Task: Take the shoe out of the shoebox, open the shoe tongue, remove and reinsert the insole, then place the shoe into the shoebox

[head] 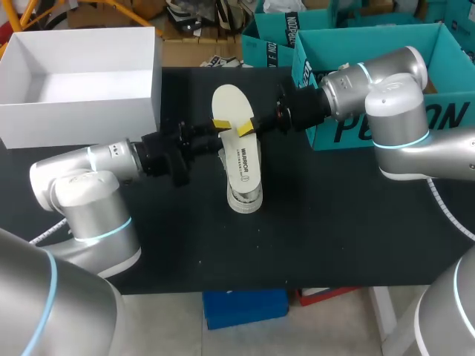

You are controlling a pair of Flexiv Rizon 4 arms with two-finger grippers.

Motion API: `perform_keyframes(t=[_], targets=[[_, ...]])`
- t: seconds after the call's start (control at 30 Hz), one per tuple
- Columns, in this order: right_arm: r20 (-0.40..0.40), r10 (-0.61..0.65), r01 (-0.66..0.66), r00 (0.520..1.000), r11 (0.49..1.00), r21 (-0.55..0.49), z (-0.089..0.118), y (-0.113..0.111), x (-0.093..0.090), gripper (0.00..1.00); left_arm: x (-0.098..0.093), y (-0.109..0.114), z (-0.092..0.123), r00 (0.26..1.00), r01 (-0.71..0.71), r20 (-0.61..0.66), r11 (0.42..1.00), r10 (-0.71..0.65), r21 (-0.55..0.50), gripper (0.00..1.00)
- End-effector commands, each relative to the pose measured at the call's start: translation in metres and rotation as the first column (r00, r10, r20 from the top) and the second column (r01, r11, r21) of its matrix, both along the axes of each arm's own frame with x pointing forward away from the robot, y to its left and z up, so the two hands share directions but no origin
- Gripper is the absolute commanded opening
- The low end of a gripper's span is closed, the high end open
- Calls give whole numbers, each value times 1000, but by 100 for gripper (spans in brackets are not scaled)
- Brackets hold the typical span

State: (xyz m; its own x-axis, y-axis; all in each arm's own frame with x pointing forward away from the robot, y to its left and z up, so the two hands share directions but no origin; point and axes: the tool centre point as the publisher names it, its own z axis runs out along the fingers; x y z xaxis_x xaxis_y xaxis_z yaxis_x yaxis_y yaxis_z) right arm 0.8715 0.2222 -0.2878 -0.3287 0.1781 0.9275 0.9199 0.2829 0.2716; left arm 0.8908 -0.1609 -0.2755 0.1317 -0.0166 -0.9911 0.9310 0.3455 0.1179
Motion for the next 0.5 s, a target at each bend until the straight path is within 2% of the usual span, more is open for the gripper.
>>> perform_keyframes(t=[0.03, 0.1, 0.2, 0.27, 0.47, 0.5], targets=[[0, 0, 0, 1000, 1000, 0, -1, 1, 1, 0, 3, -2, -1, 1000, 13, 5, 1000, -13, 5, 45], [0, 0, 0, 1000, 1000, 0, -1, 1, 1, 0, 3, -2, -1, 1000, 20, 8, 1000, -20, 6, 38], [0, 0, 0, 1000, 1000, 0, -1, 1, 1, 0, 5, -3, -1, 1000, 25, 9, 1000, -25, 7, 22], [0, 0, 0, 1000, 1000, 0, -1, 1, 1, 0, 5, -3, -1, 999, 33, 12, 999, -33, 7, 0], [0, 0, 0, 1000, 1000, 0, -1, 1, 1, 0, 4, -4, -2, 999, 50, 15, 999, -51, 12, 0], [0, 0, 0, 1000, 1000, 0, -1, 1, 1, 4, 4, -4, -3, 999, 53, 14, 999, -53, 13, 0]])
